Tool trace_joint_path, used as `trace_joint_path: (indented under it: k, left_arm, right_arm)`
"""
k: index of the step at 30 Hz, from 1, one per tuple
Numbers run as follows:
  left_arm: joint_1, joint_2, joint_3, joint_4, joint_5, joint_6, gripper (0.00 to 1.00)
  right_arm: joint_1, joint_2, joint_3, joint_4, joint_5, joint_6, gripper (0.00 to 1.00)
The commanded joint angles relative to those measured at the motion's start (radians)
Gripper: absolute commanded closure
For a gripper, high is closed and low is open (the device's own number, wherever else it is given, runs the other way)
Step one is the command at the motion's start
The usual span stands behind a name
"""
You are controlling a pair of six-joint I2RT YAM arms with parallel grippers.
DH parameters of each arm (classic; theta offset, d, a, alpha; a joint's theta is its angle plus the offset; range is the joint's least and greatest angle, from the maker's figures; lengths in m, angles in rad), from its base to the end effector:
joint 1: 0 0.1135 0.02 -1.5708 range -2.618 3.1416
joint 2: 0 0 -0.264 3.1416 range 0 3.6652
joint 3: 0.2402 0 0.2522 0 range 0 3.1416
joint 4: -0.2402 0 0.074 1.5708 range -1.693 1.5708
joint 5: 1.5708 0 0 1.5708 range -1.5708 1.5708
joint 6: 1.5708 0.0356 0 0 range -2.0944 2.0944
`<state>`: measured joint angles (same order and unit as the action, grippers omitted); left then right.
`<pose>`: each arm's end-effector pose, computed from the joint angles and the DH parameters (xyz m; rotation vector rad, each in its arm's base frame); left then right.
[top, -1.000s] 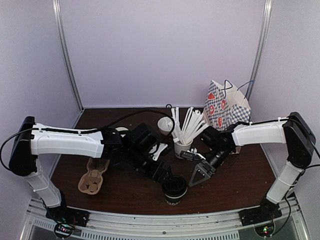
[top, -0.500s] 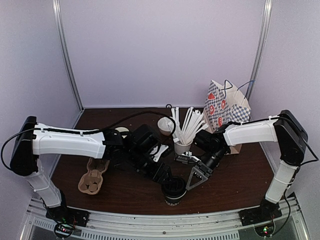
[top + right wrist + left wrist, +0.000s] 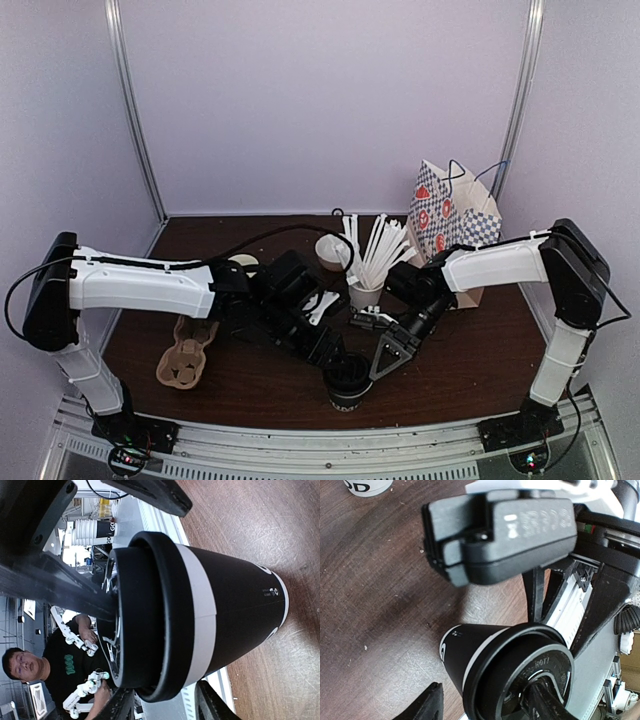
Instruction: Pack the takeout coffee
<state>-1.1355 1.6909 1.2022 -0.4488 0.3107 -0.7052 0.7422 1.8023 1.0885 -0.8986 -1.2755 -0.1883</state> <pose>0.1419 -0.3310 0.2266 0.7451 2.7299 -1.0050 0.1992 0.2289 0.1711 0.9877 -2.0456 -1.6061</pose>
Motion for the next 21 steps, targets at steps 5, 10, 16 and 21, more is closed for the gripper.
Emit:
trace_joint_path:
  k: [5,10,16,21]
  left_arm:
    - [-0.016,0.048,-0.010,-0.024,-0.021,0.022,0.40]
    - [-0.018,0.056,-0.007,-0.032,-0.029,0.026,0.40]
    - [-0.018,0.060,-0.011,-0.042,-0.046,0.030,0.40]
    - [-0.017,0.065,-0.007,-0.041,-0.047,0.033,0.40]
  right_arm:
    - [0.020,0.053,0.030,0.017,0.164,0.086,0.68]
    - [0.046,0.122,0.047,-0.056,0.396,0.093,0.76]
    - [0.060,0.157,0.063,-0.062,0.457,0.114,0.89]
    - [0.063,0.182,0.071,-0.052,0.352,0.065,0.92]
